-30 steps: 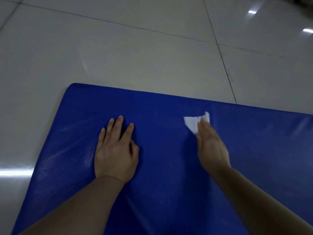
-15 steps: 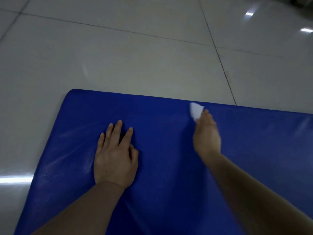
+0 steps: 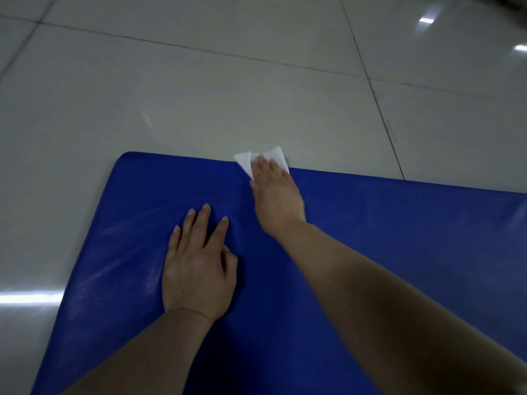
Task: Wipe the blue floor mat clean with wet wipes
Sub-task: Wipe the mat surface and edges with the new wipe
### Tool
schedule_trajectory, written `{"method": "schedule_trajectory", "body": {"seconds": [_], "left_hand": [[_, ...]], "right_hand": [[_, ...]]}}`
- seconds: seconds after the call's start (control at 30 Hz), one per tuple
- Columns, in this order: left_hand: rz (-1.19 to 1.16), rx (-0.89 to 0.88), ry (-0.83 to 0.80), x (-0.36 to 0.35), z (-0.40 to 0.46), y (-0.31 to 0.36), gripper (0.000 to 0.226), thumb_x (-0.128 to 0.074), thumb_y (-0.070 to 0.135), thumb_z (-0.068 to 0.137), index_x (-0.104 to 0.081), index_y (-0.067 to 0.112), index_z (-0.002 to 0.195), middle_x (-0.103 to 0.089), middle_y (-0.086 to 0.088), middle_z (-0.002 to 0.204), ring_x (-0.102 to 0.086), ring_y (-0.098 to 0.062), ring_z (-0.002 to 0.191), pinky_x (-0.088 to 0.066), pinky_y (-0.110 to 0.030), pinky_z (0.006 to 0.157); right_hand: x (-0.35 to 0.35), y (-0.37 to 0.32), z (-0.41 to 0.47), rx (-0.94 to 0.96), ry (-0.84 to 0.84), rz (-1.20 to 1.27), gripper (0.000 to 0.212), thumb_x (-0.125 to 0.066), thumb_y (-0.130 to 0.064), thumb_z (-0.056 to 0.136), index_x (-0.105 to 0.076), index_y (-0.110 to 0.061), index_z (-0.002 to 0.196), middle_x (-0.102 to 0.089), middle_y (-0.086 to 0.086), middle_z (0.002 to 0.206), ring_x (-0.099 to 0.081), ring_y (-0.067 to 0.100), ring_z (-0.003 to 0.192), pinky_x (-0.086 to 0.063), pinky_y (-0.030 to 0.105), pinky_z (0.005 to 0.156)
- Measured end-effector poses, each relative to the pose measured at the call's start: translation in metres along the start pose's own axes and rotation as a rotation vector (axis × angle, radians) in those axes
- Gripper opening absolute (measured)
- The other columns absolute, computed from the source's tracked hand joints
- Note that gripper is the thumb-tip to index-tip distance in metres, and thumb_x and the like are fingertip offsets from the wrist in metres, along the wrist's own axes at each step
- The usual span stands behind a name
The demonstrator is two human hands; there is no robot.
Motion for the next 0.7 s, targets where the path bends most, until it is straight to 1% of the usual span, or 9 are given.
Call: {"method": "schedule_trajectory", "body": {"seconds": [0.03,0.1,0.23,0.37,0.47,0.5,0.53,0.6,0.7], "left_hand": [[0.000,-0.003,0.000,0.000,0.000,0.000,0.055,-0.027,0.031,0.088,-0.059,0.012,0.129,-0.043,-0.015,0.146,-0.037,-0.032,0.136,-0.016,-0.040,0.114],[-0.006,-0.003,-0.002,0.000,0.001,0.000,0.056,-0.027,0.032,0.088,-0.059,0.012,0.129,-0.043,-0.014,0.146,-0.037,-0.032,0.136,-0.018,-0.041,0.114],[-0.026,-0.005,0.003,0.000,0.000,0.000,0.055,-0.026,0.031,0.089,-0.059,0.011,0.130,-0.043,-0.015,0.146,-0.037,-0.032,0.136,-0.018,-0.042,0.115],[-0.029,-0.004,0.000,-0.001,0.001,-0.001,0.055,-0.027,0.031,0.089,-0.059,0.011,0.130,-0.043,-0.015,0.146,-0.037,-0.032,0.136,-0.017,-0.042,0.115],[-0.024,0.003,-0.011,-0.002,0.001,-0.001,0.056,-0.026,0.032,0.089,-0.057,0.012,0.131,-0.041,-0.014,0.148,-0.034,-0.031,0.138,-0.022,-0.045,0.115],[-0.024,0.001,-0.010,-0.002,0.001,0.000,0.057,-0.026,0.032,0.089,-0.057,0.012,0.131,-0.041,-0.014,0.148,-0.034,-0.031,0.138,-0.022,-0.046,0.115],[-0.025,0.000,-0.007,-0.002,0.001,0.000,0.057,-0.026,0.032,0.088,-0.057,0.012,0.131,-0.040,-0.013,0.148,-0.034,-0.031,0.138,-0.022,-0.046,0.115],[-0.025,0.002,0.001,-0.003,0.001,-0.001,0.057,-0.026,0.031,0.088,-0.057,0.012,0.131,-0.040,-0.013,0.148,-0.033,-0.030,0.139,-0.021,-0.045,0.115],[-0.026,-0.001,0.005,-0.003,0.001,-0.001,0.058,-0.026,0.032,0.087,-0.057,0.011,0.131,-0.040,-0.014,0.148,-0.032,-0.031,0.139,-0.021,-0.045,0.114]], "right_hand": [[0.003,0.007,-0.005,0.012,-0.017,-0.019,0.052,-0.025,-0.017,0.104,-0.007,-0.013,0.153,-0.009,0.000,0.160,-0.013,0.017,0.146,-0.012,0.027,0.116],[0.012,0.042,-0.017,-0.038,-0.020,-0.039,0.060,-0.033,-0.005,0.099,-0.009,-0.014,0.153,-0.014,-0.001,0.160,-0.025,0.019,0.141,-0.023,0.027,0.111],[0.027,0.136,-0.055,-0.213,0.036,-0.095,0.059,-0.045,0.009,0.090,-0.035,-0.009,0.145,-0.053,0.013,0.132,-0.054,0.030,0.111,-0.044,0.037,0.087],[0.042,0.201,-0.090,-0.413,0.099,-0.195,0.042,-0.047,0.004,0.091,-0.048,-0.001,0.133,-0.050,0.022,0.134,-0.050,0.036,0.120,-0.040,0.045,0.102],[0.037,0.170,-0.095,-0.403,0.078,-0.083,0.026,-0.039,-0.008,0.098,-0.047,-0.007,0.123,-0.059,0.021,0.114,-0.060,0.031,0.094,-0.051,0.040,0.076],[0.028,0.148,-0.093,-0.359,0.048,-0.047,0.030,-0.038,-0.009,0.099,-0.044,-0.008,0.128,-0.057,0.019,0.120,-0.060,0.029,0.097,-0.052,0.039,0.077],[0.019,0.123,-0.092,-0.330,0.038,-0.006,0.037,-0.038,-0.009,0.099,-0.040,-0.008,0.136,-0.050,0.017,0.133,-0.056,0.029,0.111,-0.049,0.038,0.088],[0.004,0.068,-0.092,-0.315,0.085,0.127,0.046,-0.038,-0.011,0.099,-0.035,-0.007,0.144,-0.037,0.009,0.149,-0.038,0.026,0.134,-0.034,0.036,0.107],[-0.011,-0.009,-0.091,-0.168,0.170,0.234,0.042,-0.041,-0.013,0.095,-0.050,-0.004,0.135,-0.048,0.010,0.142,-0.044,0.027,0.132,-0.038,0.041,0.106]]}}
Point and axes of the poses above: each hand's wrist, its own z-axis towards the middle knuckle, its own x-axis out of the back of the hand, y = z × x, the point moved 5 cm from there along z, towards the middle knuckle
